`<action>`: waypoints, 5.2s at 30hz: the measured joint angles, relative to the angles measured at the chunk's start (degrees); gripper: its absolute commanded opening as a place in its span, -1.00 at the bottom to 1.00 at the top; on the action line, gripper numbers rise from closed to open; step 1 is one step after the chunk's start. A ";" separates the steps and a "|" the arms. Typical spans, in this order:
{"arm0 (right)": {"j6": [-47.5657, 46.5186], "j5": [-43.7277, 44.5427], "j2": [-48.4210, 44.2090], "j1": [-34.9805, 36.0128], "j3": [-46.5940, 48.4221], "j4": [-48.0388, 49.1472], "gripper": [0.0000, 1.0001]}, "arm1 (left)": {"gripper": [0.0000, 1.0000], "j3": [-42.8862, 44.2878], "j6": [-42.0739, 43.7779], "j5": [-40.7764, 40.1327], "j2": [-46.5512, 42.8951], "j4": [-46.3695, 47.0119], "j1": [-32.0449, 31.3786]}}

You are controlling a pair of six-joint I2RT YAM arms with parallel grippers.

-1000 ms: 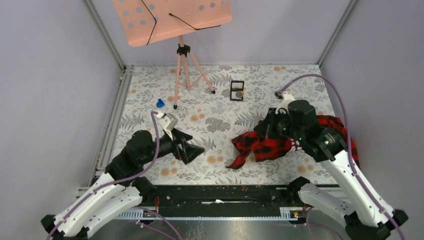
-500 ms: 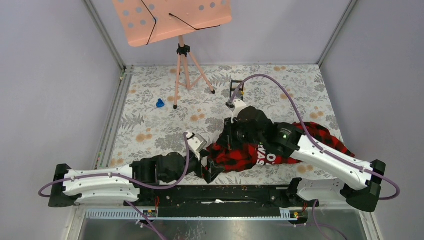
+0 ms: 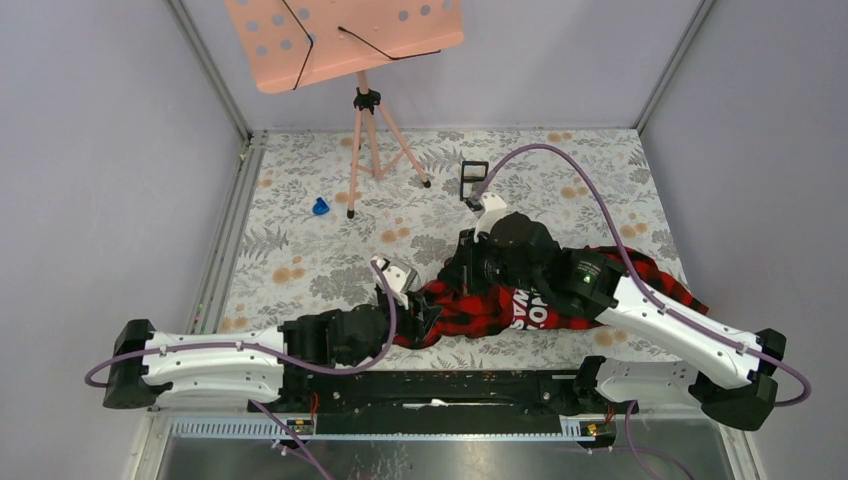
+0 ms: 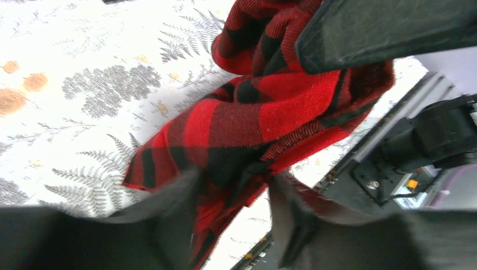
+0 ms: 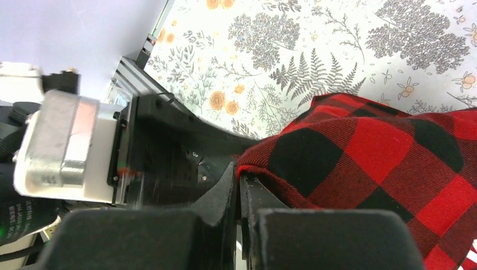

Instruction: Pin the brooch onto the clothing

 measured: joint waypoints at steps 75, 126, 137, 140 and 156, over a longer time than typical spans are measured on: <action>-11.37 10.21 -25.27 -43.28 8.66 -13.51 -0.23 | -1.00 31.98 11.45 -2.75 -9.84 -39.76 47.93; -0.26 -17.68 34.25 -24.22 -12.74 24.04 -0.35 | -1.00 14.32 15.82 -1.09 -18.32 -30.73 52.61; -4.61 -16.57 30.12 -24.52 -5.62 12.28 -1.00 | -1.00 14.38 15.04 2.14 -17.46 -30.53 54.07; -6.16 -15.56 21.53 -24.96 -3.67 5.44 -1.00 | -0.98 15.28 14.16 4.57 -15.50 -30.58 54.07; -7.85 -13.55 -1.95 -25.44 26.67 -11.41 -1.00 | 0.97 26.73 13.18 20.83 -6.95 -32.74 53.99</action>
